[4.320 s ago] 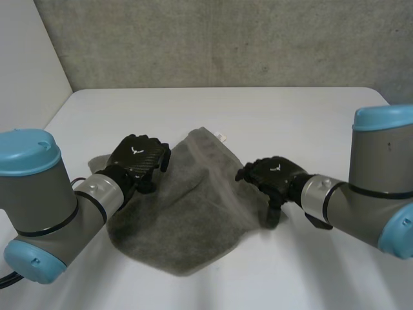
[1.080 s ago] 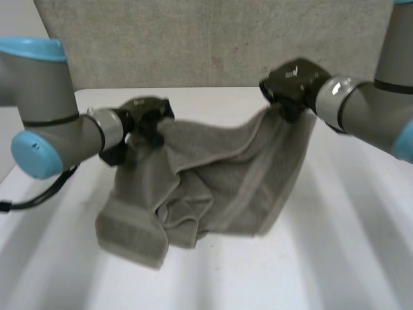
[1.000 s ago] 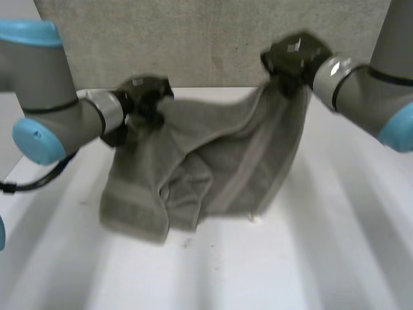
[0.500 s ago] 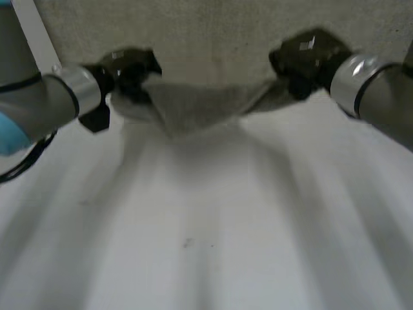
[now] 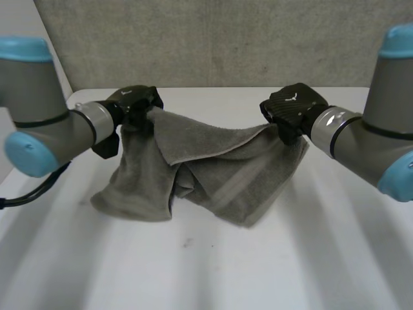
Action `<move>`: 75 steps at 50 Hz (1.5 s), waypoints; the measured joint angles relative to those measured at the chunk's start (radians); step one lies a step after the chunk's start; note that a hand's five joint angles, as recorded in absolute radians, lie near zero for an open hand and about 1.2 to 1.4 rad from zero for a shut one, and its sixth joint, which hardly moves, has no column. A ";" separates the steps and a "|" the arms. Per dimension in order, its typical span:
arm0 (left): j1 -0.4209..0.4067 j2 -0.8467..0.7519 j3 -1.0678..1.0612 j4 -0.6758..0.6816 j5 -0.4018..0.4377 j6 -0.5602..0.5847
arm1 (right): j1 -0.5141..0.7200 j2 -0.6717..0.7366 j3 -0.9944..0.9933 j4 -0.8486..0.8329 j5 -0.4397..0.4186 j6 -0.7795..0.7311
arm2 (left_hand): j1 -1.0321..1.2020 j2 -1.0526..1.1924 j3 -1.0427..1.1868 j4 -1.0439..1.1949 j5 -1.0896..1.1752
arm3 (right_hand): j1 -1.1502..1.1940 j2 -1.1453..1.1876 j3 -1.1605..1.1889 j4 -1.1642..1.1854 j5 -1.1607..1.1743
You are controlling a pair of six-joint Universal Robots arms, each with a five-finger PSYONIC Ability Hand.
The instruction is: Fold the towel.
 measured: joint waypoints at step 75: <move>-0.272 0.093 -0.557 0.468 -0.738 0.120 | 0.008 0.121 0.066 -0.156 0.059 -0.018 | -0.491 -0.502 -0.500 -0.499 -0.498 | 0.000 0.000 0.000 0.000 0.000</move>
